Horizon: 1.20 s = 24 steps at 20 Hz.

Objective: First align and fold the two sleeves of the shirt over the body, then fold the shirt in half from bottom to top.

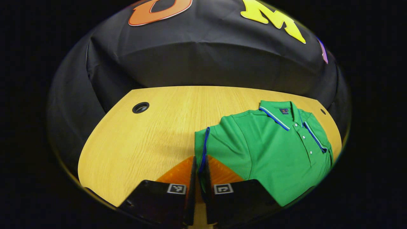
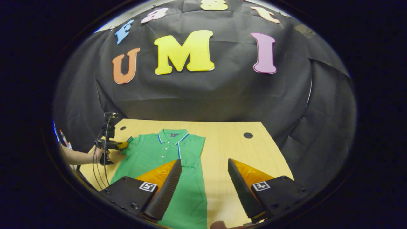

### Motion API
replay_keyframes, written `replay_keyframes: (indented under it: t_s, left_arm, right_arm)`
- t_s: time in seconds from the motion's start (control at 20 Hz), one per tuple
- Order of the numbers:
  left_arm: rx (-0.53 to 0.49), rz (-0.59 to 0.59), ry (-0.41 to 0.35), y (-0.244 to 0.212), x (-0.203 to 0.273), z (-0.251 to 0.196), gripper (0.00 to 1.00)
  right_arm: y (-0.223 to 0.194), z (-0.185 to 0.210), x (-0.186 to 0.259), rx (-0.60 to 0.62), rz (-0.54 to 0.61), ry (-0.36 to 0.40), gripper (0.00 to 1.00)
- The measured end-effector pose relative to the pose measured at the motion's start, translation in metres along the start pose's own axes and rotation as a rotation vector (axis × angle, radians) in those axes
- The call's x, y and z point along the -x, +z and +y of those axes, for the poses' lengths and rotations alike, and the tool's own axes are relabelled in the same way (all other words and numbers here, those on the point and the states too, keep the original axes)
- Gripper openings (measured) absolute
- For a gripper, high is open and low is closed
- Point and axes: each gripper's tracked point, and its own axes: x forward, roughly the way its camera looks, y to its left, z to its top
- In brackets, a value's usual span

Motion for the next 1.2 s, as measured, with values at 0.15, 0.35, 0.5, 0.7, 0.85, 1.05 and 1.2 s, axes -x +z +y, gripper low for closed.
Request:
replay_keyframes:
  t_s: [0.15,0.35,0.5,0.7,0.85,1.05,1.2]
  left_arm:
    - [0.049,-0.008,-0.003,0.006,0.001,0.002,0.04]
    - [0.047,-0.059,-0.001,0.027,0.015,0.0,0.04]
    - [0.039,-0.092,-0.032,0.051,0.031,-0.018,0.04]
    - [-0.026,-0.121,-0.062,0.076,0.046,-0.058,0.04]
    - [-0.075,-0.112,-0.078,0.079,0.043,-0.095,0.04]
    - [-0.096,-0.08,-0.144,0.067,0.032,-0.148,0.06]
    - [-0.116,-0.097,-0.143,0.068,0.036,-0.164,0.14]
  right_arm:
    - [-0.005,0.009,-0.001,0.011,0.008,0.014,0.93]
    - [-0.006,0.01,0.0,-0.003,0.008,0.019,0.93]
    - [-0.005,0.009,0.001,-0.025,-0.003,0.022,0.93]
    - [-0.004,0.006,0.009,-0.045,-0.022,0.014,0.93]
    - [-0.006,0.015,0.021,-0.05,-0.029,0.033,0.93]
    - [-0.014,0.015,0.036,-0.058,-0.037,0.038,0.93]
    - [-0.023,0.013,0.044,-0.095,-0.023,0.04,0.93]
